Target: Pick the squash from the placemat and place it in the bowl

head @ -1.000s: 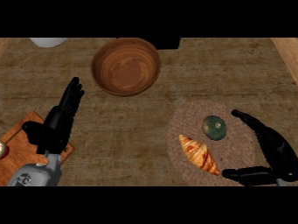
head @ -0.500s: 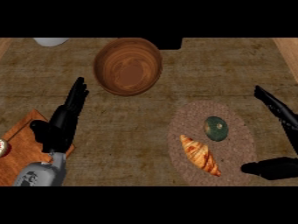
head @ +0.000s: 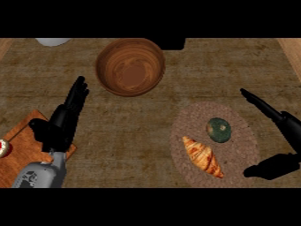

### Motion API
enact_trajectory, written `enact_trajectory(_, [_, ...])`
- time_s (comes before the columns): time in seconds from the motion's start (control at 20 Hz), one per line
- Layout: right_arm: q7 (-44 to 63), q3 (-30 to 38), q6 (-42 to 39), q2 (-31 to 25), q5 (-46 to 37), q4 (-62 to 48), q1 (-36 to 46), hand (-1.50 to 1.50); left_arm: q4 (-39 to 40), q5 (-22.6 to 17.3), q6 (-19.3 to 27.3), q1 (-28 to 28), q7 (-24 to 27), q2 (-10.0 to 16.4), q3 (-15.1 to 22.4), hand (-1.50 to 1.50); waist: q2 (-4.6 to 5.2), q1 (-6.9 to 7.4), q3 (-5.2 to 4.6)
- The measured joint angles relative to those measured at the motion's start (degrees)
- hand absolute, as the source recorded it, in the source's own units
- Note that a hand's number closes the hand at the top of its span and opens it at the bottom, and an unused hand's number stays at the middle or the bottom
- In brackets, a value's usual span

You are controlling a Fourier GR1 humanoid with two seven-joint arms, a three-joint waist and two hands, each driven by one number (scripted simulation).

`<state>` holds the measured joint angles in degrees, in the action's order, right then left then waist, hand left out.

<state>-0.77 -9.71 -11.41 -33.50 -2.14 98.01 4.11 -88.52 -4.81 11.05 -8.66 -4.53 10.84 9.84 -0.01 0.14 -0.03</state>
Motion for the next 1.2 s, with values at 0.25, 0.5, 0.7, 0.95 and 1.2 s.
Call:
enact_trajectory(0.25, [0.2, -0.8, -3.3, 1.8, -3.9, -5.3, 2.1, -1.50, 1.1, 1.4, -0.5, 0.6, 1.7, -1.5, -0.1, 0.00, 0.03, 0.01, 0.02])
enact_trajectory(0.5, [-3.4, 1.0, -6.4, 4.1, -6.1, -8.3, 1.2, -1.50, 1.7, 2.0, -1.8, -0.9, 0.6, -2.1, -1.9, 0.00, 0.02, -0.12, 0.03])
enact_trajectory(0.7, [-7.3, 3.6, -9.3, 5.1, -5.5, -10.2, 0.0, -1.50, 0.3, 2.8, -2.0, -0.4, -0.6, -2.8, -2.3, 0.00, -0.01, -0.16, 0.04])
enact_trajectory(0.95, [-8.7, 6.2, -12.5, 7.0, -3.9, -11.1, 0.8, -1.50, 0.5, 3.5, -3.1, 0.2, 0.3, -3.5, -3.0, 0.00, 0.01, -0.16, 0.04])
enact_trajectory(1.2, [-8.2, 7.2, -14.4, 10.1, -4.2, -10.6, -0.3, -1.50, 1.8, 5.2, -3.0, 0.4, 1.4, -5.2, -3.2, 0.00, -0.01, -0.19, 0.03])
